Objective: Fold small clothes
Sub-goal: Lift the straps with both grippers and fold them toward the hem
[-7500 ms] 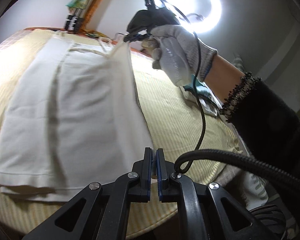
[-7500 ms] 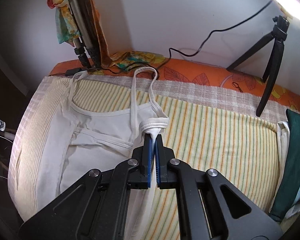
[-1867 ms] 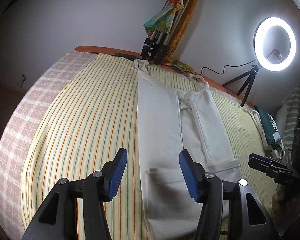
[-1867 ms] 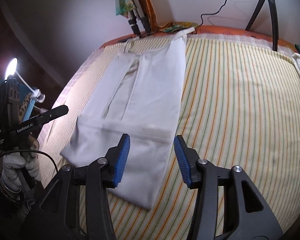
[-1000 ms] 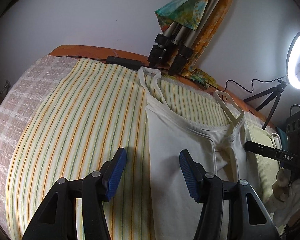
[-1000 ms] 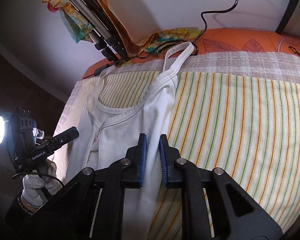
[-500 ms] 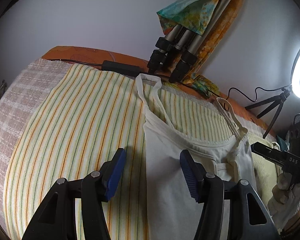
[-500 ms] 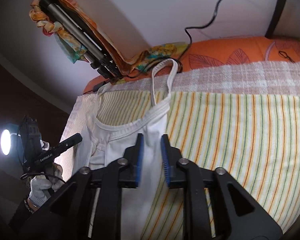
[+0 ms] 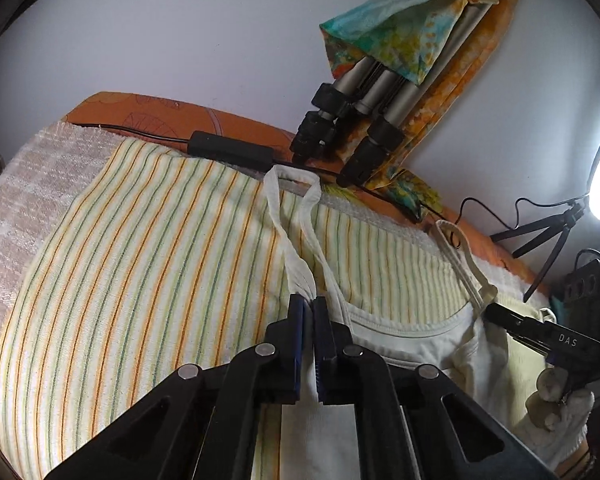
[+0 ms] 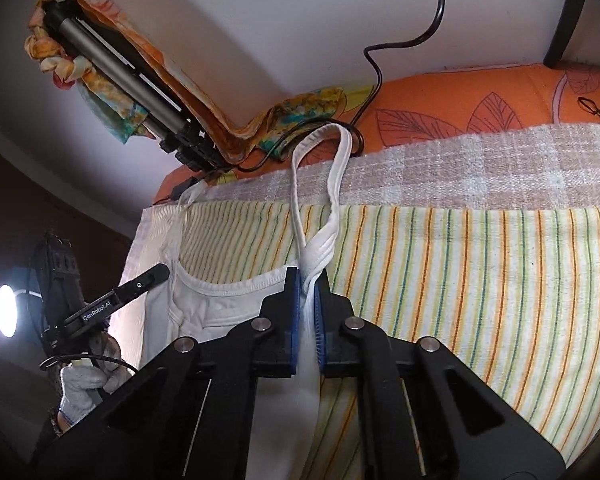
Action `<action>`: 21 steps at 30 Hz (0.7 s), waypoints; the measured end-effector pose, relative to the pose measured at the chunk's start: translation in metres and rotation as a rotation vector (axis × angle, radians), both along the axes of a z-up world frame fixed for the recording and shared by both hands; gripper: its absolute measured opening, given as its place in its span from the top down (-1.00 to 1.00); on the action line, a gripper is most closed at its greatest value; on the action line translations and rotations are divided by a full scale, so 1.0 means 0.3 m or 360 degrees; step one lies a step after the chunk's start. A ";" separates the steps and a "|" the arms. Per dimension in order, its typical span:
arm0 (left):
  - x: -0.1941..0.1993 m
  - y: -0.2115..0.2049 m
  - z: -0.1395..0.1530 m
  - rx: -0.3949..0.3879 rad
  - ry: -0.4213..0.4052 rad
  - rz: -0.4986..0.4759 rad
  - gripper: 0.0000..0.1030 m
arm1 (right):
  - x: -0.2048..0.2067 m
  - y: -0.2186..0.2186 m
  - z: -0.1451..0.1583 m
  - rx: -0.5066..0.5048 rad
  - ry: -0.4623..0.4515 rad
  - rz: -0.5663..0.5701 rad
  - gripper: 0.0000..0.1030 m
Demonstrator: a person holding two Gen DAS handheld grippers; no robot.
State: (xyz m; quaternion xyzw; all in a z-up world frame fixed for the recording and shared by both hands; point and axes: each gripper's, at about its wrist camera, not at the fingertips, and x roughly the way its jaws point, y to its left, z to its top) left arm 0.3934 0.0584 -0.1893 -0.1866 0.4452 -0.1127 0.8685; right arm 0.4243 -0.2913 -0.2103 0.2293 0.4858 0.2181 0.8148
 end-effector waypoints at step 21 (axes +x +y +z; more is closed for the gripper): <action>-0.262 0.021 0.258 -0.0126 -0.0203 -0.0038 0.99 | -0.205 -0.042 0.284 0.0089 -0.0233 0.0025 0.87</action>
